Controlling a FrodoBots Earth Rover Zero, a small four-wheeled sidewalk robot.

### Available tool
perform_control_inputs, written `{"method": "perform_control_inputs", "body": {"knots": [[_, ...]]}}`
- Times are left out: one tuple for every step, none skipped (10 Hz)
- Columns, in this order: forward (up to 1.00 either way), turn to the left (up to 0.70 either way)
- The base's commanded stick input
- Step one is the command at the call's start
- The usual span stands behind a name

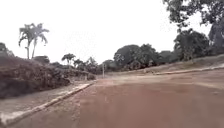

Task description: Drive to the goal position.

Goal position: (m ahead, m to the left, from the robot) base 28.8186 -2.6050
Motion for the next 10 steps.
{"method": "perform_control_inputs", "body": {"knots": [[0.85, 0.00], [0.85, 0.00], [0.85, 0.00], [0.85, 0.00], [0.85, 0.00], [0.85, 0.00], [0.85, 0.00], [0.85, 0.00], [0.85, 0.00], [0.85, -0.13]]}}
